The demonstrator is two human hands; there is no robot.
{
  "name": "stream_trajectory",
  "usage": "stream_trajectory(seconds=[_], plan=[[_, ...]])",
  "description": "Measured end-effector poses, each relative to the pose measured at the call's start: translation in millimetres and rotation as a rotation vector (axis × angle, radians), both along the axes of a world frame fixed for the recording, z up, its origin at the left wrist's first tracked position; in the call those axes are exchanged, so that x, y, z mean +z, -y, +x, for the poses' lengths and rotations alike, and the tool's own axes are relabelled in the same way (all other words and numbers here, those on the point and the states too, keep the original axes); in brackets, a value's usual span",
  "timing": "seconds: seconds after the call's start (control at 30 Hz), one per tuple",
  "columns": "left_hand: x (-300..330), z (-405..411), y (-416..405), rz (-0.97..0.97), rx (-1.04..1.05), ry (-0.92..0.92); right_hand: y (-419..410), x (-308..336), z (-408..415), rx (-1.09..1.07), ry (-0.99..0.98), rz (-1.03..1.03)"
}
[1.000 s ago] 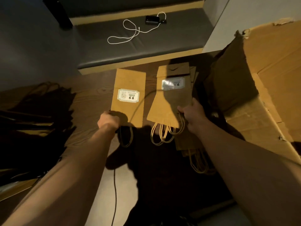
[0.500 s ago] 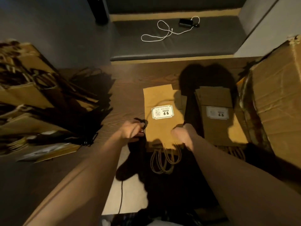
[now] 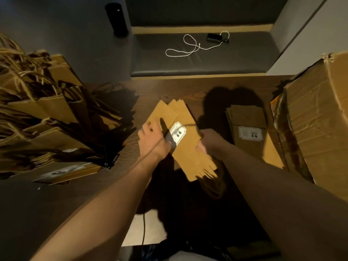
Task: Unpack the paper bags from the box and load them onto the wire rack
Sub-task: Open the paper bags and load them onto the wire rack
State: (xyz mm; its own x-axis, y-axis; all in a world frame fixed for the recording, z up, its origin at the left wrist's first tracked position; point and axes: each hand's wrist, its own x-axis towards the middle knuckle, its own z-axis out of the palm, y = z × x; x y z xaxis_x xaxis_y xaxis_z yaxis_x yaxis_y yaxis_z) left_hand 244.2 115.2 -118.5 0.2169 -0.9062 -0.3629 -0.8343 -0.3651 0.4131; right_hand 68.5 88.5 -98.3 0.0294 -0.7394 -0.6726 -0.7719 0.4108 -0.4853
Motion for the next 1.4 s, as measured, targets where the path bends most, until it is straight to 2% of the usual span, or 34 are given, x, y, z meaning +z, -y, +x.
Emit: stream_trajectory(seconds=[0.07,0.1,0.17,0.2,0.27,0.3,0.4,0.43,0.47,0.53,0.57,0.6,0.67,0.73,0.93,1.07,1.23,1.33,1.4], plan=[[21.7,3.8,7.9,-0.192,-0.303,0.183,11.2,29.6,7.9,0.27,-0.163,-0.026],[27.4,4.4,12.5,-0.209,-0.442,0.234,15.2,42.6,12.5,0.403,-0.254,-0.042],[41.9,4.4,21.9,-0.119,-0.621,0.237,21.0,68.2,23.8,0.609,-0.395,-0.092],[49.4,3.3,24.2,-0.023,-0.642,0.189,21.3,77.5,28.9,0.692,-0.453,-0.135],[54.6,6.9,25.7,0.082,-0.573,0.043,21.6,83.3,34.0,0.803,-0.544,-0.273],[53.5,12.4,25.5,0.076,-0.503,-0.049,21.2,81.3,33.7,0.789,-0.549,-0.405],[48.9,31.5,19.9,-0.045,-0.191,-0.327,20.5,69.1,29.9,0.467,-0.572,-0.862],[50.1,36.1,18.3,-0.086,-0.062,-0.459,19.9,66.1,29.8,0.312,-0.516,-0.883],[52.9,40.6,16.6,-0.126,0.04,-0.619,19.6,64.0,30.6,0.129,-0.353,-0.797],[64.4,46.4,9.8,-0.153,0.136,-0.919,16.6,59.3,34.5,-0.213,0.215,-0.383],[71.1,49.5,6.0,-0.14,0.134,-1.016,14.5,55.4,35.5,-0.282,0.475,-0.207],[77.1,53.0,1.8,-0.122,0.113,-1.073,12.8,52.1,36.0,-0.293,0.627,-0.074],[84.1,63.4,-6.5,-0.114,0.041,-1.037,5.9,53.9,42.3,-0.243,0.781,0.077],[85.2,77.9,-18.2,-0.11,0.021,-0.962,2.2,54.1,50.2,-0.211,0.837,0.134],[75.0,120.0,-62.0,0.057,0.172,-0.872,-0.1,64.8,81.1,-0.151,0.875,0.079],[69.2,157.7,-103.7,0.05,0.247,-0.645,-2.4,74.2,106.5,-0.101,0.806,0.115],[62.2,198.6,-136.0,0.357,0.105,-0.08,-20.1,79.4,135.1,0.02,0.825,0.174],[60.9,205.5,-140.6,0.386,0.106,-0.067,-28.7,84.5,146.6,0.1,0.834,0.212],[52.6,209.0,-139.6,0.378,0.065,0.007,-35.0,88.6,154.1,0.105,0.833,0.196]])
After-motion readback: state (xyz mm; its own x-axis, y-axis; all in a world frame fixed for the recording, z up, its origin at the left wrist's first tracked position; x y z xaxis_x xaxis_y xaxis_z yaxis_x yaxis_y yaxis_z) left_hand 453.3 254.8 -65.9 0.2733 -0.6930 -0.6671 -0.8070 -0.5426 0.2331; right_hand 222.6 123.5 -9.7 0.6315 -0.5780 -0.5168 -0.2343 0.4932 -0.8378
